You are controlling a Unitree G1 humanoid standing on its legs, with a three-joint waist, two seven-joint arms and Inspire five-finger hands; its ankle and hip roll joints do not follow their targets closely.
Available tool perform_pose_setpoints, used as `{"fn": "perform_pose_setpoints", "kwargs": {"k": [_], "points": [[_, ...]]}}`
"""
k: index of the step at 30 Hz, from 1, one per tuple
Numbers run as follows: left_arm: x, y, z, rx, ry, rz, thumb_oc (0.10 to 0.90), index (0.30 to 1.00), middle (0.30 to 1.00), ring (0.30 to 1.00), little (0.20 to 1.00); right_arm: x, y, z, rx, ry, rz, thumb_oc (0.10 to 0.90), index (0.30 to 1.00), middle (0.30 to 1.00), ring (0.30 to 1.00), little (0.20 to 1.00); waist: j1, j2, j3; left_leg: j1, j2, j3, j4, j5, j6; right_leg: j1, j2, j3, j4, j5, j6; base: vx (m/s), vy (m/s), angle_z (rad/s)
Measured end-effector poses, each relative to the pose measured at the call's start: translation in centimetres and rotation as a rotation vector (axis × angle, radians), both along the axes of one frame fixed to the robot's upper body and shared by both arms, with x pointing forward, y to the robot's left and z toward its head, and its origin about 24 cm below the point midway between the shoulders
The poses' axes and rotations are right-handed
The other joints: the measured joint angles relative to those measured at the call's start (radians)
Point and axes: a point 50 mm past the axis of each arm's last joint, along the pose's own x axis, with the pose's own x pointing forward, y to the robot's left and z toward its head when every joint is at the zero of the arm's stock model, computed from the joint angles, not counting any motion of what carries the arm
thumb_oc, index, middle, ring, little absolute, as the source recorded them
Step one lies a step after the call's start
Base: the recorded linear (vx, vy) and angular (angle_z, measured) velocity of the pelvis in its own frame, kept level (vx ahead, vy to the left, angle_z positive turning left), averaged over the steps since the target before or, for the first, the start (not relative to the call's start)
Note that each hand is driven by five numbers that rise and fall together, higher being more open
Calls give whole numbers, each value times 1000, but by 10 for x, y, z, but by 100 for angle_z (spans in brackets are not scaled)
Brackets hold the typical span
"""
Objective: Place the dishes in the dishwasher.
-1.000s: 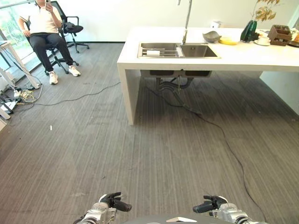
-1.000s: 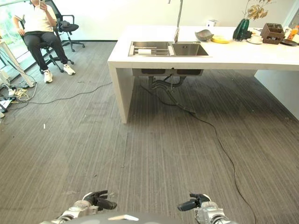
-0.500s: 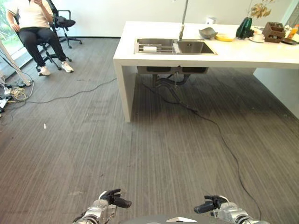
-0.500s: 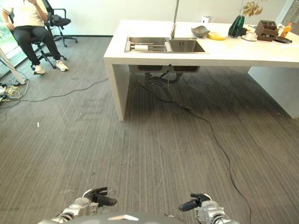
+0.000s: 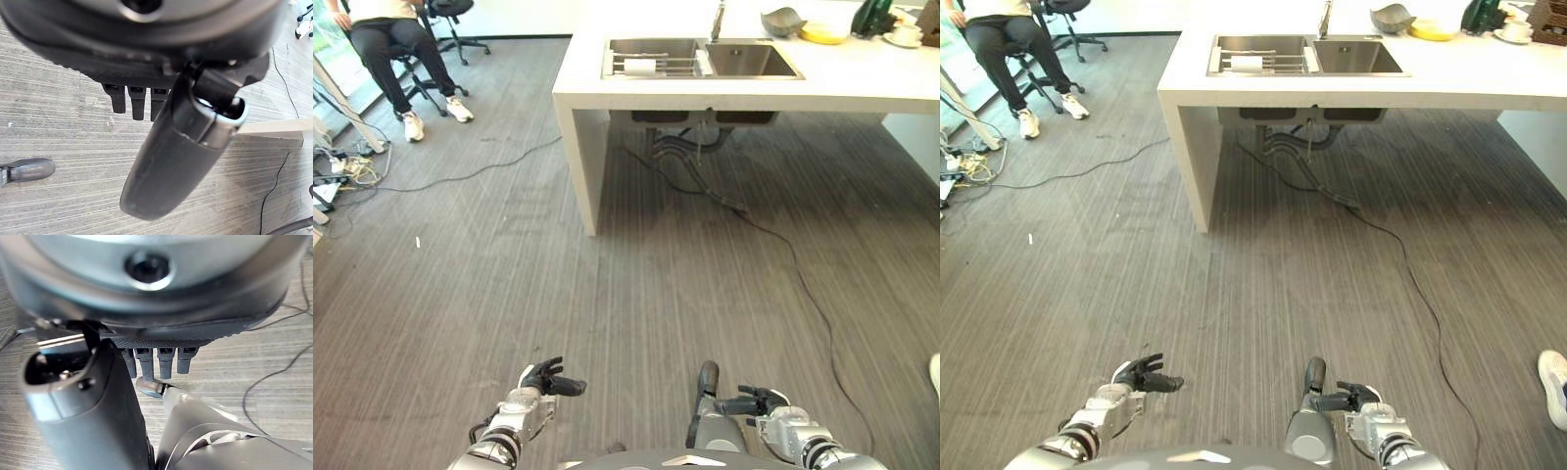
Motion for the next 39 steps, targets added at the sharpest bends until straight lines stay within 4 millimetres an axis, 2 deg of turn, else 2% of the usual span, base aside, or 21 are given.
{"fn": "perform_pose_setpoints", "kwargs": {"k": [1, 2, 4, 5, 7, 9, 12, 13, 15, 17, 19, 21, 23, 26, 27, 28, 30, 33, 34, 37, 39], "points": [[-4, 1, -1, -2, 8, 7, 800, 900, 900, 900, 900, -6, -1, -2, 2, 15, -3, 800, 900, 900, 900, 900, -4, -7, -10, 18, 7, -25, -3, -19, -13, 17, 5, 4, 28, 15, -37, 344, -244, 97], [-9, -7, -5, -22, 20, 8, 800, 900, 900, 900, 900, -7, -9, 0, -15, 18, -16, 800, 900, 900, 900, 900, -20, 35, -21, 43, 79, -64, -12, -43, -51, 31, 54, -10, 87, 62, -74, 365, -302, 98], [-10, -11, -6, -38, 19, 4, 800, 900, 900, 900, 900, -4, -16, 3, -31, 13, -9, 800, 900, 900, 900, 900, -10, 70, -39, 44, 143, -70, 37, -41, -93, 44, 111, -31, 135, 25, -175, 317, -304, 53], [-8, -11, -5, -41, 9, 8, 800, 900, 900, 900, 900, 3, -19, 7, -42, -4, 1, 800, 900, 900, 900, 900, 2, 75, -42, 31, 165, -76, 80, -27, -118, 45, 121, -40, 166, -4, -191, 293, -285, 12], [-4, -11, -2, -45, -13, 17, 800, 900, 900, 900, 900, 14, -21, 12, -49, -35, 11, 800, 900, 900, 900, 900, 2, 67, -46, -19, 181, -93, 187, -37, -136, 48, 134, -56, 186, -35, -209, 334, -317, 17], [-1, -7, 1, -51, -38, 31, 800, 900, 900, 900, 900, 20, -21, 14, -49, -53, 16, 800, 900, 900, 900, 900, 27, 39, -50, -197, 197, -109, 597, -25, -192, 113, 177, -74, 171, -99, -237, 259, -358, 7], [7, -6, 6, -62, -65, 43, 800, 900, 900, 900, 900, 17, -20, 13, -49, -49, 18, 800, 900, 900, 900, 900, 52, 6, -60, -348, 211, -112, 863, 206, -204, 152, 190, -95, 166, -140, -298, 282, -337, 2], [18, -8, 13, -78, -118, 39, 800, 900, 900, 900, 900, 17, -24, 14, -61, -43, 17, 800, 900, 900, 900, 900, 56, -6, -44, -393, 232, -47, 912, 177, -197, 168, 190, -97, 158, -149, -308, 276, -159, 39], [41, -15, 32, -112, -238, 15, 800, 900, 900, 900, 900, 12, -31, 13, -85, -11, -14, 800, 900, 900, 900, 900, 81, -40, -5, -463, 178, 12, 874, 33, -157, 218, 173, -78, 100, -178, -301, 268, -51, 30], [53, -21, 46, -137, -315, -6, 800, 900, 900, 900, 900, 2, -42, 13, -111, 16, -43, 800, 900, 900, 900, 900, 144, -42, 24, -490, 74, 47, 615, 9, -135, 282, 160, -39, 34, -168, -287, 377, -31, -33], [62, -16, 57, -125, -369, -17, 800, 900, 900, 900, 900, -2, -46, 13, -111, 22, -57, 800, 900, 900, 900, 900, 155, -20, 32, -497, 61, 80, 373, 76, -127, 334, 183, -53, -18, -160, -266, 439, -1, -24], [79, -8, 82, -101, -484, -43, 800, 900, 900, 900, 900, -9, -52, 12, -122, 48, -60, 800, 900, 900, 900, 900, 169, 66, 43, -514, 75, 4, 25, 219, -169, 411, 257, -30, -58, -193, -247, 440, -5, -22], [91, 4, 100, -74, -558, -44, 800, 900, 900, 900, 900, -20, -51, 8, -114, 87, -73, 800, 900, 900, 900, 900, 198, 85, 48, -561, 75, 3, -17, 256, -214, 461, 266, 9, -57, -231, -228, 507, 53, -48], [98, 19, 122, -26, -629, -67, 800, 900, 900, 900, 900, -33, -48, 3, -92, 135, -71, 800, 900, 900, 900, 900, 234, 88, 41, -535, 107, 12, 4, 236, -201, 533, 261, 70, -57, -286, -187, 273, 59, -66], [101, 26, 135, -3, -674, -72, 800, 900, 900, 900, 900, -39, -44, 0, -80, 144, -64, 800, 900, 900, 900, 900, 237, 63, 34, -519, 94, 22, 33, 288, -141, 572, 239, 81, -57, -308, -159, 479, 133, -64], [105, 35, 149, 26, -725, -61, 800, 900, 900, 900, 900, -42, -34, -4, -57, 150, -62, 800, 900, 900, 900, 900, 240, 1, 22, -517, 53, 26, 65, 308, -121, 583, 185, 90, -43, -323, -151, 466, 161, -74], [121, 44, 180, 63, -821, -76, 800, 900, 900, 900, 900, -36, -25, -6, -30, 135, -33, 800, 900, 900, 900, 900, 234, -33, 12, -427, 27, 62, 53, 306, -58, 550, 128, 113, 122, -276, -108, 533, 290, -89], [130, 40, 205, 84, -906, -134, 800, 900, 900, 900, 900, -36, -22, -7, -17, 131, -24, 800, 900, 900, 900, 900, 189, 1, -9, -325, 29, 87, -1, 283, -17, 326, 66, 137, 642, -216, 15, 281, 275, -39], [135, 34, 226, 112, -984, -190, 800, 900, 900, 900, 900, -36, -17, -8, -2, 122, -15, 800, 900, 900, 900, 900, 144, 7, -14, -290, 2, 82, 3, 263, 44, 189, 31, 158, 914, -208, 21, 225, 200, 3], [139, 21, 251, 119, -1096, -252, 800, 900, 900, 900, 900, -43, -18, -9, 19, 118, -82, 800, 900, 900, 900, 900, 111, 29, -28, -247, -28, 98, 5, 235, 80, 30, 8, 146, 1021, -226, 15, 318, 27, -3], [139, 14, 264, 158, -1147, -296, 800, 900, 900, 900, 900, -38, -23, -6, 7, 74, -92, 800, 900, 900, 900, 900, 91, 69, -36, -222, -40, 92, -5, 207, 31, -9, -33, 7, 807, -288, -47, 331, -189, -7]]}}
